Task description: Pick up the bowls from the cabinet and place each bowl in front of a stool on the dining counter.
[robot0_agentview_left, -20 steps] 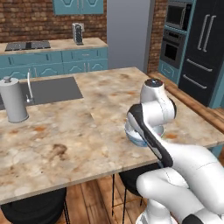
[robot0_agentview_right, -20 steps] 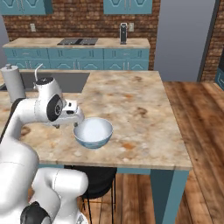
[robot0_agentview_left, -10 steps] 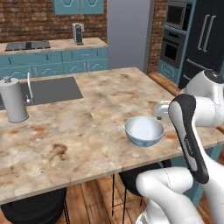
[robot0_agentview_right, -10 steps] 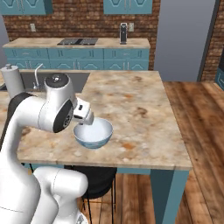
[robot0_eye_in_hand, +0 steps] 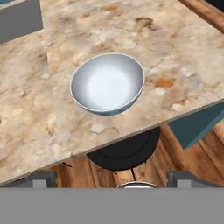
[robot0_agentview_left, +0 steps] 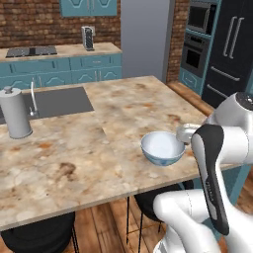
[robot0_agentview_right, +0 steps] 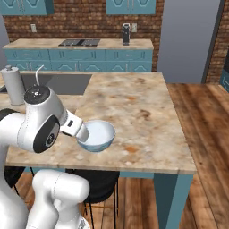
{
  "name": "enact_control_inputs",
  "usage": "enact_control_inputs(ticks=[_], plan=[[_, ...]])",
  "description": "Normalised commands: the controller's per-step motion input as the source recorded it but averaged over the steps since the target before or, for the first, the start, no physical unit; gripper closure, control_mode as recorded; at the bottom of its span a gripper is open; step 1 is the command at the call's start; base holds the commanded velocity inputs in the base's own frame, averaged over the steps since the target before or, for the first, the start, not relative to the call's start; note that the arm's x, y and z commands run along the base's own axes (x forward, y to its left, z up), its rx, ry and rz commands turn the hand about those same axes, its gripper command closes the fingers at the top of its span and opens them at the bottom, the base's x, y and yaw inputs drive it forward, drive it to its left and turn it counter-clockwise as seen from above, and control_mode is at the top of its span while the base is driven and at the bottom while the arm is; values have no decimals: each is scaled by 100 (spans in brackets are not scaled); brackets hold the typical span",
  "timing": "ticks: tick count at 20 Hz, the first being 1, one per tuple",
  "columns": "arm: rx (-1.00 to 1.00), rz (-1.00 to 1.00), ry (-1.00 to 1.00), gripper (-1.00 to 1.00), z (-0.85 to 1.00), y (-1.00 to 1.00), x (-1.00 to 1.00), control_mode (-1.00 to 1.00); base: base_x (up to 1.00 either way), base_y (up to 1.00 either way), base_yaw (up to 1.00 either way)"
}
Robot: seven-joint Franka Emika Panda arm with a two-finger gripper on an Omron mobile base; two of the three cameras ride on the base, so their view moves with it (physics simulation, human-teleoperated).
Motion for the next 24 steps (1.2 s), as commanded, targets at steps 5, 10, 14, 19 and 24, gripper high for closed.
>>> enact_control_inputs(ticks=[5, 10, 14, 19, 24], plan=[[2, 3, 24, -100, 3, 0, 8, -100, 0, 0, 0], [0, 0, 0, -100, 0, 2, 0, -100, 0, 0, 0], [0, 3, 0, -100, -4, 16, -16, 100, -18, 11, 4], [0, 0, 0, -100, 0, 0, 0, 100, -82, 56, 24], [0, 0, 0, -100, 0, 0, 0, 100, -70, 99, 45]])
